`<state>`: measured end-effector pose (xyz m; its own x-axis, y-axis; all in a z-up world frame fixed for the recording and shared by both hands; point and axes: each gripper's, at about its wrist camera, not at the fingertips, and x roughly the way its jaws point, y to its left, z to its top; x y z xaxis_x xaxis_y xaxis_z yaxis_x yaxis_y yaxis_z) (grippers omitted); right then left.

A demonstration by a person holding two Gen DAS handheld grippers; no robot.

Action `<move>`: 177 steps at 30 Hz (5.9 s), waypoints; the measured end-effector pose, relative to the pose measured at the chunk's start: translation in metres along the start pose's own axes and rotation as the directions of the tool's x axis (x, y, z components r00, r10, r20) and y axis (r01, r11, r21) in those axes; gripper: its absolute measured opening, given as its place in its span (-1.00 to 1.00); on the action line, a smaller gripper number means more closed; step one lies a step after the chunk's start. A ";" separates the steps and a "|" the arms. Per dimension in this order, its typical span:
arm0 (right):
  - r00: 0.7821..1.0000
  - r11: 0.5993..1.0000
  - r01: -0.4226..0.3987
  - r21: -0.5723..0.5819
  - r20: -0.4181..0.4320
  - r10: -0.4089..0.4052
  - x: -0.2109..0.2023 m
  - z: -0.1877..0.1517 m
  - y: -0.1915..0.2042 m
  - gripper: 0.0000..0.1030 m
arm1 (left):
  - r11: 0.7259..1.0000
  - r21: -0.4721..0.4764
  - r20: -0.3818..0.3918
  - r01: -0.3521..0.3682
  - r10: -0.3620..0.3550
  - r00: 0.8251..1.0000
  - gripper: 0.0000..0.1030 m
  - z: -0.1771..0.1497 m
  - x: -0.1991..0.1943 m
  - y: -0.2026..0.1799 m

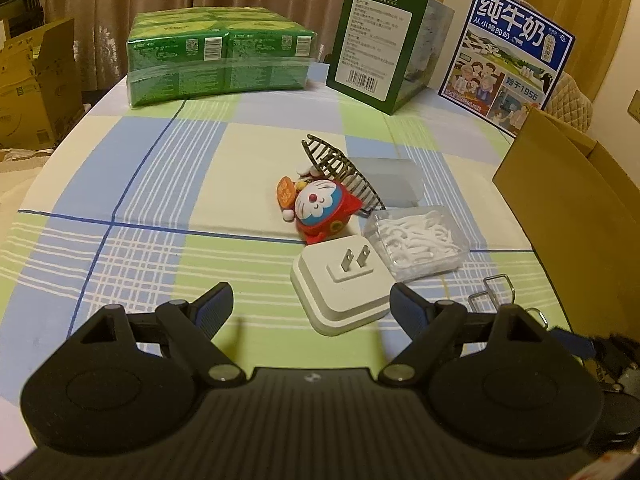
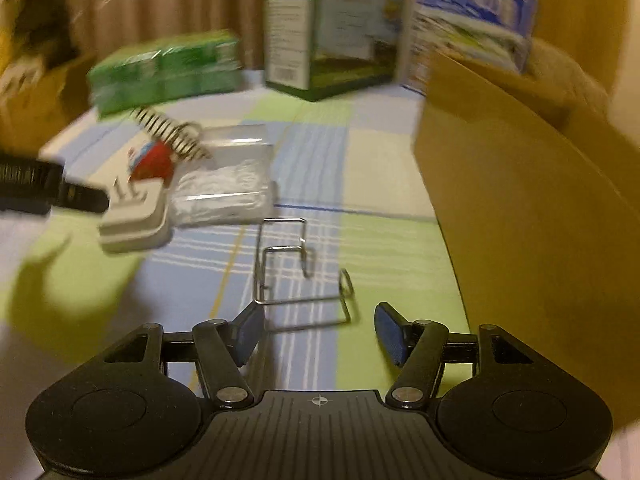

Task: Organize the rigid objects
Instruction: 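Grasp the wire metal rack with the right tool, then grasp the square white plug with the left tool while the right tool holds the rack, then carry the white plug and the wire rack over the cardboard box, then lower the white plug into the box and open the left tool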

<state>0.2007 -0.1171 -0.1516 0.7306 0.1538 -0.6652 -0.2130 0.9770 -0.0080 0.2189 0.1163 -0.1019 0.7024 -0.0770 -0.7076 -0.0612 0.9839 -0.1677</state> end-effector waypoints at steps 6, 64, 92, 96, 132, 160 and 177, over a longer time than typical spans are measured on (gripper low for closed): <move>0.999 0.998 0.008 -0.059 0.036 -0.006 0.005 0.006 0.009 0.15 | 1.000 0.002 -0.010 0.000 0.000 1.000 0.60 -0.001 0.002 -0.001; 0.991 0.993 -0.113 0.021 0.078 0.111 0.001 0.032 -0.017 -0.01 | 0.992 0.128 -0.036 -0.011 0.016 0.999 0.11 -0.012 0.016 -0.020; 0.985 0.989 -0.146 0.003 0.093 0.145 -0.012 0.035 -0.010 -0.01 | 0.989 0.145 -0.041 0.028 -0.022 0.999 0.16 -0.014 0.011 -0.043; 0.984 0.990 -0.143 0.012 0.112 0.141 -0.029 0.039 -0.012 -0.01 | 0.990 0.142 0.006 0.020 -0.021 1.000 0.16 -0.014 -0.014 -0.061; 0.967 0.991 0.016 0.132 0.249 -0.048 -0.223 0.040 -0.158 -0.01 | 0.957 0.231 0.069 0.173 -0.194 0.979 0.16 -0.017 -0.162 -0.221; 0.991 0.976 0.034 0.213 0.120 -0.061 -0.154 0.048 -0.259 -0.01 | 0.846 0.459 -0.105 0.271 -0.251 0.962 0.16 0.016 -0.050 -0.326; 0.992 0.973 0.028 0.230 0.113 -0.056 -0.151 0.046 -0.261 -0.01 | 0.829 0.480 -0.158 0.288 -0.241 0.957 0.17 0.006 -0.033 -0.332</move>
<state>0.1758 -0.3882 -0.0151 0.8099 0.1148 -0.5752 -0.0374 0.9888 0.1448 0.2203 -0.2072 -0.0193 0.5749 -0.3367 -0.7458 0.4922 0.8704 -0.0135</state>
